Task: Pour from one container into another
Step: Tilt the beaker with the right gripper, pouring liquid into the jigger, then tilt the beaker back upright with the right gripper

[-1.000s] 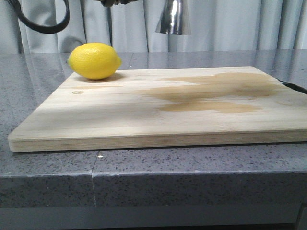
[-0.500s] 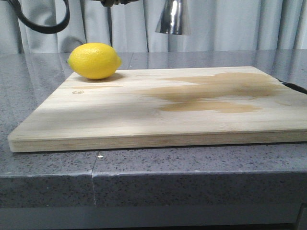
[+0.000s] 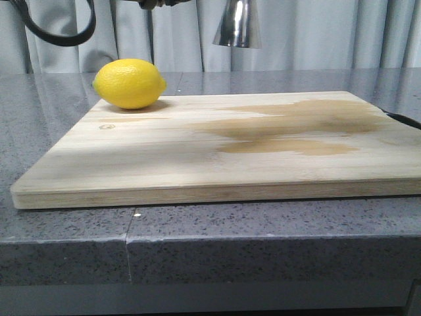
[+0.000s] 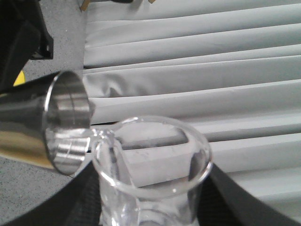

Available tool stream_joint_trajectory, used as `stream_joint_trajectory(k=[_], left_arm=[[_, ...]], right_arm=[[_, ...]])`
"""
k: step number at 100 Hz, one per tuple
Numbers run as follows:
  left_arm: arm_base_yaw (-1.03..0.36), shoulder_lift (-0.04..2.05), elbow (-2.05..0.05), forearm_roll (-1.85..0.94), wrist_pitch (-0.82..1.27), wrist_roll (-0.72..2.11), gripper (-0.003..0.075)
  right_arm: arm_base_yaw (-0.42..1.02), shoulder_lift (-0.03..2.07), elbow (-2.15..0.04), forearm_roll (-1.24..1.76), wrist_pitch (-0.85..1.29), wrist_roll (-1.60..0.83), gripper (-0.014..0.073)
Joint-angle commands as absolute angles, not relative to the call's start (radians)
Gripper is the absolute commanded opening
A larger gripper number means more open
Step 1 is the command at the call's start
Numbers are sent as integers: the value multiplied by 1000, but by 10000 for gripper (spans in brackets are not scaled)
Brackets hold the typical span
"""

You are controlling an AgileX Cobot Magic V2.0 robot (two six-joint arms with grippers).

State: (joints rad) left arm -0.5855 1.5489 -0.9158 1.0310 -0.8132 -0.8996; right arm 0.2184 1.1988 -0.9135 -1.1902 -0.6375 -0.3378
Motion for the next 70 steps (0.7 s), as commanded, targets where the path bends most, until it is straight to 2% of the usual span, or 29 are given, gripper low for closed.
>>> stream_joint_trajectory(k=[1, 52, 70], left_arm=[[-589, 1506, -945, 980, -874, -904, -19], [-589, 1506, -945, 980, -874, -904, -19], [-589, 1506, -945, 980, -874, -904, -19]], right_arm=[[220, 1167, -952, -1150, -674, -344, 255], [220, 1167, -952, -1148, -674, -270, 255], [220, 1167, -952, -1044, -674, -232, 255]])
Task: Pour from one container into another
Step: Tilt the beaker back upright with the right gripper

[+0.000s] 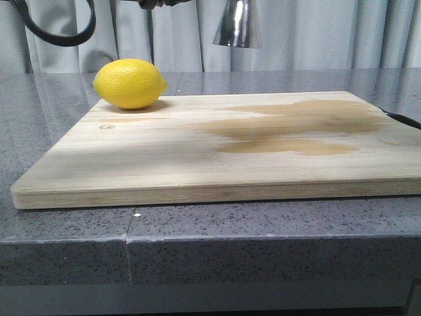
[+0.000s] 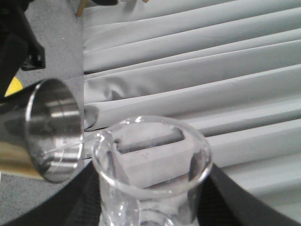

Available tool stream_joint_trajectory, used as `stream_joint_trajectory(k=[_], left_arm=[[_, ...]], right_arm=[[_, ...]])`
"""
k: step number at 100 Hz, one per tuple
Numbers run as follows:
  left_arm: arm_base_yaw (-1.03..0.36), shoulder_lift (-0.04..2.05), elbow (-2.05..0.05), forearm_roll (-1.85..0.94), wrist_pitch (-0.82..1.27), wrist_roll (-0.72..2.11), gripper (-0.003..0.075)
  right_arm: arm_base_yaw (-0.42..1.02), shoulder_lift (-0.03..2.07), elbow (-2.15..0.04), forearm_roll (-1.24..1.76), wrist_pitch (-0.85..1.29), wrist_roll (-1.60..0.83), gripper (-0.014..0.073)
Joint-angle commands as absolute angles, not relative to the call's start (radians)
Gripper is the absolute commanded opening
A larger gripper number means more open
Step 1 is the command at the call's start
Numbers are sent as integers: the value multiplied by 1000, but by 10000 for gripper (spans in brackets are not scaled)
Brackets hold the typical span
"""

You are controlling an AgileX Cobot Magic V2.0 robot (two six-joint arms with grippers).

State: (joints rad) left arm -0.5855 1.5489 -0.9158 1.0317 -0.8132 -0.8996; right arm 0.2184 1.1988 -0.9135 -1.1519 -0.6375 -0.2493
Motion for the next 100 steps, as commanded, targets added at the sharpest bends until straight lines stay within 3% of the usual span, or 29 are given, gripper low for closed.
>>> stream_joint_trajectory(k=[1, 39, 74, 100], left_arm=[[-589, 1506, -945, 980, -874, -904, -19], [-589, 1506, -945, 980, -874, -904, -19], [-589, 1506, -945, 980, -876, -904, -19], [-589, 1506, -945, 980, -878, -904, -19]], right_arm=[[220, 1167, -952, -1031, -674, -232, 255], [220, 1169, -948, -509, -542, -124, 255], [218, 1270, -882, -275, -547, -82, 255], [186, 1424, -809, -213, -677, -82, 255]])
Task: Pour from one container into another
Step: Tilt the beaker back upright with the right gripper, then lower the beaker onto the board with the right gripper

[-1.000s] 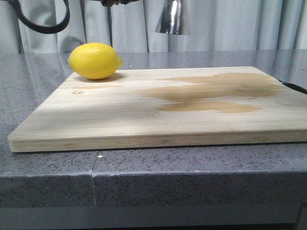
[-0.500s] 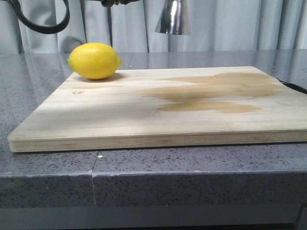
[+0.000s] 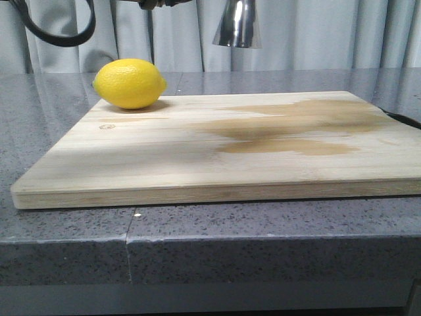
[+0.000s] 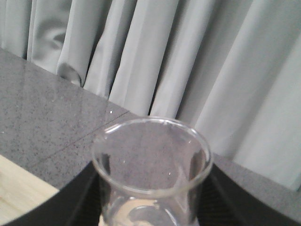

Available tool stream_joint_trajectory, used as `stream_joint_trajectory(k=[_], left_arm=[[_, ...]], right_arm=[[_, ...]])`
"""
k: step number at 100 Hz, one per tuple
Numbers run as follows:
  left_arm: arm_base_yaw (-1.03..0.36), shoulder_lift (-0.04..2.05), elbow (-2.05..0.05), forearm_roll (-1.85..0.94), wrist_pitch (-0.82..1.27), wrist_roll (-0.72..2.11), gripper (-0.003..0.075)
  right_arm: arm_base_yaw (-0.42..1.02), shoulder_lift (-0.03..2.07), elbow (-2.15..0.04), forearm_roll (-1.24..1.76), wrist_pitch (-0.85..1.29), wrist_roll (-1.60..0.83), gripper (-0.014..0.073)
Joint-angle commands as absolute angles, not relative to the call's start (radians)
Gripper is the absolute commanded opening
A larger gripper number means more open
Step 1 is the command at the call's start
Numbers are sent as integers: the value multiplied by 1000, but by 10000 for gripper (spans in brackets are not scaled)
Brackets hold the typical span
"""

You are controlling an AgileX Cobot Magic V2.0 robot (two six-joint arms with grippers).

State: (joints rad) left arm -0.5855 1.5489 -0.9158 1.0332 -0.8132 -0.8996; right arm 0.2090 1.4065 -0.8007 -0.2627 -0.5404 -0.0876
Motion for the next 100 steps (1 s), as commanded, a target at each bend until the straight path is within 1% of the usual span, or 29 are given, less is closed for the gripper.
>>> stream_joint_trajectory(k=[1, 31, 46, 73, 100], left_arm=[[-589, 1506, -945, 980, -878, -904, -19], [-589, 1506, -945, 980, -878, -904, -19], [-589, 1506, -945, 980, -878, -904, -19], [-589, 1506, -945, 980, -878, -904, -19], [-589, 1506, -945, 980, -878, -904, -19]], right_arm=[[186, 1432, -806, -210, -687, -82, 255], [179, 1593, -737, -166, -895, -18, 255], [179, 1655, -717, -164, -943, -7, 255], [179, 1703, -657, -158, -1072, 8, 255], [179, 1715, -621, -158, -1114, 8, 255]])
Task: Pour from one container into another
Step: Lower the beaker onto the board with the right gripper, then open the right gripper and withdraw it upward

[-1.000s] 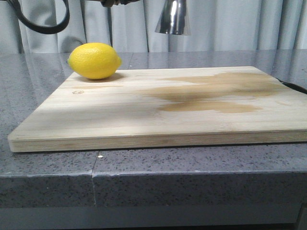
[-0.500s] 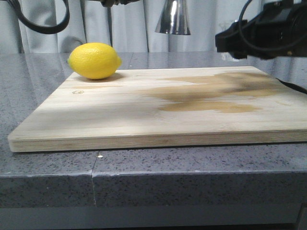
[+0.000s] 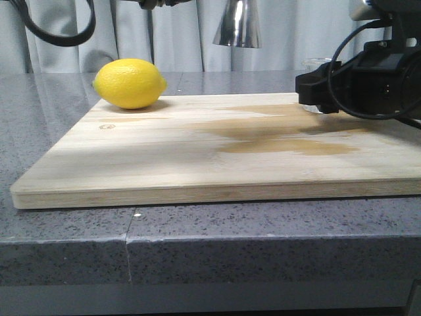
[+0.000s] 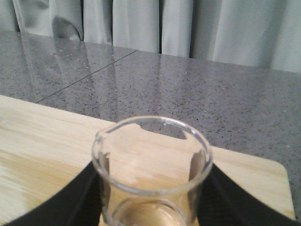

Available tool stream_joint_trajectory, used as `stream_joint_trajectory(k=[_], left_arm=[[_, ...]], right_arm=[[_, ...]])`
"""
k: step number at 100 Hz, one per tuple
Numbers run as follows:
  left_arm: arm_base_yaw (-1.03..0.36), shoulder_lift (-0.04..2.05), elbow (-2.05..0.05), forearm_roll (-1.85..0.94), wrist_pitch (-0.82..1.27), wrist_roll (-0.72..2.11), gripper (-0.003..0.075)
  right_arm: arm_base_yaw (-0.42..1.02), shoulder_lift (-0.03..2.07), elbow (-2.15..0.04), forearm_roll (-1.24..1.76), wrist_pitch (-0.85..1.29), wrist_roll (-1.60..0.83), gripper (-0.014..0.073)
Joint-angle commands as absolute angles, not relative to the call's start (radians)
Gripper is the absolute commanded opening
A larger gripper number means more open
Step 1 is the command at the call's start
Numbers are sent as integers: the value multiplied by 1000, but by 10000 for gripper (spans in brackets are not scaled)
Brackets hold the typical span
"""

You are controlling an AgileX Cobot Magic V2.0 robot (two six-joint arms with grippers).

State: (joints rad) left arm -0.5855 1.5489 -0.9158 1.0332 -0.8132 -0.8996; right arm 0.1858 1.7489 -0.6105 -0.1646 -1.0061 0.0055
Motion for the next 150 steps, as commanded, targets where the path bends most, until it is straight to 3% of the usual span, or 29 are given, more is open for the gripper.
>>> stream_joint_trajectory(k=[1, 30, 55, 102, 117, 150], left_arm=[[-589, 1506, -945, 980, -878, -904, -19], [-589, 1506, -945, 980, -878, -904, -19], [-589, 1506, -945, 980, -878, -904, -19], [-589, 1506, -945, 980, -878, -904, -19], [-589, 1506, -945, 980, -878, -904, -19], [-589, 1506, -945, 980, -878, -904, -19]], right_arm=[[179, 1715, -621, -158, -1114, 8, 255], [179, 1715, -621, -158, -1130, 8, 267], [179, 1715, -621, -158, -1162, 8, 483], [179, 1713, -621, -158, -1195, 8, 491], [179, 1711, -622, -157, -1228, 8, 534], [179, 1590, -640, -153, -1246, 8, 542]])
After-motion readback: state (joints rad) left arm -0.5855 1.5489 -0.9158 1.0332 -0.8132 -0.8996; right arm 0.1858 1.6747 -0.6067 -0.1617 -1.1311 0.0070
